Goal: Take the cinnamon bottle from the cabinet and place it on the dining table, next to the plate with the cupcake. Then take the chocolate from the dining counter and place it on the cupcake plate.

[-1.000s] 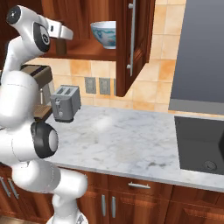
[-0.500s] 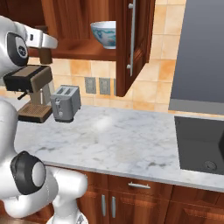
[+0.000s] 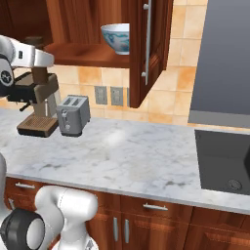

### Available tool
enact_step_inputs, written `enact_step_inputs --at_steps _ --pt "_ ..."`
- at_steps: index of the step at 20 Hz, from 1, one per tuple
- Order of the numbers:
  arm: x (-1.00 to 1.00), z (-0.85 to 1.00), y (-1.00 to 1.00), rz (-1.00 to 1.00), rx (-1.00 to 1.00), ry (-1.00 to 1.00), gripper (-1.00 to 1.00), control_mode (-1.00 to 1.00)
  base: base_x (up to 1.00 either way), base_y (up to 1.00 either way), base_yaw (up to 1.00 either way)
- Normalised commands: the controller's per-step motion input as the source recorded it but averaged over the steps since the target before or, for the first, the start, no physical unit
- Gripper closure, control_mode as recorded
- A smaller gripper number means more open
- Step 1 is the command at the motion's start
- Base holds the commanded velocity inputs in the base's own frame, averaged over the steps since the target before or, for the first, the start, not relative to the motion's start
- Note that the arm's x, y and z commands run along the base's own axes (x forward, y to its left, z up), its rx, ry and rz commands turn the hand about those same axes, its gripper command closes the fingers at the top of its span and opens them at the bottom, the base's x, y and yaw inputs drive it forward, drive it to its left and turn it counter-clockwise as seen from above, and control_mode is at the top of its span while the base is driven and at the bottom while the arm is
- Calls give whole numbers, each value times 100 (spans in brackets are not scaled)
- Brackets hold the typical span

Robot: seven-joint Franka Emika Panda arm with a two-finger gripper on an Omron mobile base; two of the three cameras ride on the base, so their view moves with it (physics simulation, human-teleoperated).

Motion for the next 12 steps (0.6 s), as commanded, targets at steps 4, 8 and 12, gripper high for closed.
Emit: enact_step_inputs --at_steps 4,8,12 --pt "-55 0 -24 -4 9 0 100 -100 0 0 0" --pt "-86 -6 -28 21 11 -1 100 -100 0 0 0" --pt "-95 -17 -14 17 10 0 100 -100 0 0 0"
